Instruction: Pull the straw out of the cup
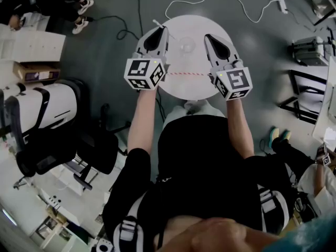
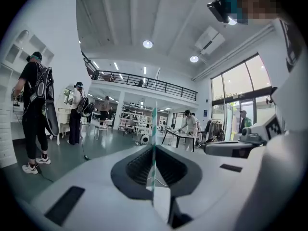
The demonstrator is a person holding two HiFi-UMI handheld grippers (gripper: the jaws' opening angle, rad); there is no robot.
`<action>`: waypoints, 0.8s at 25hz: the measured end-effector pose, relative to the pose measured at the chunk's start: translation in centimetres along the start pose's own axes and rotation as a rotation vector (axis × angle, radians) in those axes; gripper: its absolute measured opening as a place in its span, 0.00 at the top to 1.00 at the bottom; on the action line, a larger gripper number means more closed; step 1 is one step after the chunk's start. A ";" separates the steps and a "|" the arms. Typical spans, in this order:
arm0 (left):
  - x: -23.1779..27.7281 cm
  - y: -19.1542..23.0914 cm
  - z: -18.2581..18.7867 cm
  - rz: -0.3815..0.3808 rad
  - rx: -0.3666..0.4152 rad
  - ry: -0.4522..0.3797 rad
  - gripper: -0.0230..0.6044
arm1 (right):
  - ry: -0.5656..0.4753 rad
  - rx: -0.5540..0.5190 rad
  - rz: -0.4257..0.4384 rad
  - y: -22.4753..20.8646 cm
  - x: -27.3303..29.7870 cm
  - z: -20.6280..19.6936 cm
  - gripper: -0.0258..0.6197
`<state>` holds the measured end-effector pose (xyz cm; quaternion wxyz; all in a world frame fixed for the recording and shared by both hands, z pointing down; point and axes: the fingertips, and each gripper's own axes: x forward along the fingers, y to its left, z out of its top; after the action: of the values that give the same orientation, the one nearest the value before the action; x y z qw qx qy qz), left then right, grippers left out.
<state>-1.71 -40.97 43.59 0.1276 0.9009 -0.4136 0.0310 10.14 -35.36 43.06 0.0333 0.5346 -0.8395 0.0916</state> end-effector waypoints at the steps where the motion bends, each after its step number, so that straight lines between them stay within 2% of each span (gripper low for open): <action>1: -0.3 -0.2 0.6 -0.002 0.003 -0.018 0.92 | -0.012 -0.009 0.000 0.2 0.1 0.7 0.93; 7: -2.9 -0.6 4.0 0.003 0.041 -0.120 0.92 | -0.076 -0.064 -0.001 2.0 0.3 4.0 0.93; 16: -5.9 -0.4 8.0 0.081 0.087 -0.225 0.92 | -0.169 -0.054 -0.045 2.3 -1.7 7.1 0.94; 20: -6.6 -1.2 8.4 0.069 0.118 -0.230 0.92 | -0.193 -0.035 -0.039 3.0 -2.6 7.1 0.93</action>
<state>-5.55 -37.56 34.21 0.0249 0.8898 -0.4535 -0.0438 8.81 -33.09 35.35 -0.0368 0.5564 -0.8298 0.0243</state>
